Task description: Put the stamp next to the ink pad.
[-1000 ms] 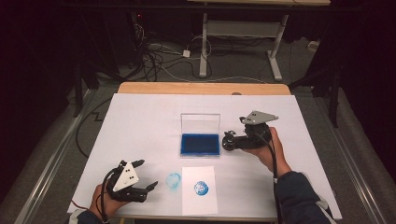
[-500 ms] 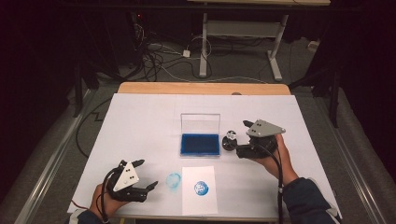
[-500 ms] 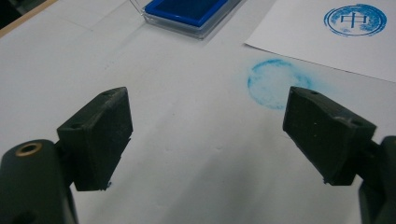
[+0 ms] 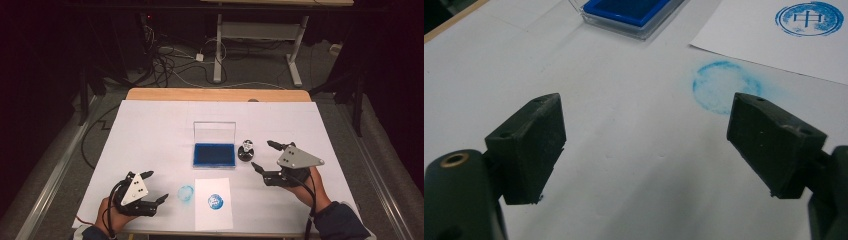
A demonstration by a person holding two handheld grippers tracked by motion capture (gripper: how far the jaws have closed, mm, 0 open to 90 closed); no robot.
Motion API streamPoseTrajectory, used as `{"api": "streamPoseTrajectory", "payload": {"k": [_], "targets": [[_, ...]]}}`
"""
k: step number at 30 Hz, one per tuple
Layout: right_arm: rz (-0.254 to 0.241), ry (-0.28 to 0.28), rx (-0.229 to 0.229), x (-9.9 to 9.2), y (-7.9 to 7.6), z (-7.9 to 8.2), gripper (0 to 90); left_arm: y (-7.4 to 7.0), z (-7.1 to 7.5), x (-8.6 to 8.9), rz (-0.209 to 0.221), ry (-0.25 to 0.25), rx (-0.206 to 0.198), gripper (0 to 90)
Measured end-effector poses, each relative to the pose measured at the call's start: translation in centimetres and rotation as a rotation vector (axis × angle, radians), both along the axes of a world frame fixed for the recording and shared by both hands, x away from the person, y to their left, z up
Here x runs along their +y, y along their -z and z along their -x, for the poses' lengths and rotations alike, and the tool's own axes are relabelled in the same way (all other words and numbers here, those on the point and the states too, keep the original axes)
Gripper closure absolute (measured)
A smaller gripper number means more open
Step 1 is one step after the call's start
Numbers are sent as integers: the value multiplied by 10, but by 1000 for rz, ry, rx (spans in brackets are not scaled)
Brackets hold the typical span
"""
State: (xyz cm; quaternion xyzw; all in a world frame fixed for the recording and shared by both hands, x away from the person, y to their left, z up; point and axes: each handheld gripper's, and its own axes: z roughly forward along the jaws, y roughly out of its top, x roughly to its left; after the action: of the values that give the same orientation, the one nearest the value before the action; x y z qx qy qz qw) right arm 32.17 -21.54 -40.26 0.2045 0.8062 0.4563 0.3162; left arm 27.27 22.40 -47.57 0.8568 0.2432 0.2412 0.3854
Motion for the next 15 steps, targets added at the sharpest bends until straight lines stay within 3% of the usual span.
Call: {"api": "streamPoseTrajectory", "payload": {"k": [4, 7, 10, 15], "targets": [[21, 13, -29, -8, 7, 12, 200, 0, 1, 1, -2, -4, -3, 151], [-11, 32, -21, -17, 12, 18, 201, -1, 3, 1, 4, -6, -8, 151], [-10, 42, -11, -26, 19, 23, 201, -2, 4, 0, 2, -4, -11, 151], [30, 55, 2, -38, 31, 32, 198, -2, 3, -1, 0, -4, -9, 151]]}}
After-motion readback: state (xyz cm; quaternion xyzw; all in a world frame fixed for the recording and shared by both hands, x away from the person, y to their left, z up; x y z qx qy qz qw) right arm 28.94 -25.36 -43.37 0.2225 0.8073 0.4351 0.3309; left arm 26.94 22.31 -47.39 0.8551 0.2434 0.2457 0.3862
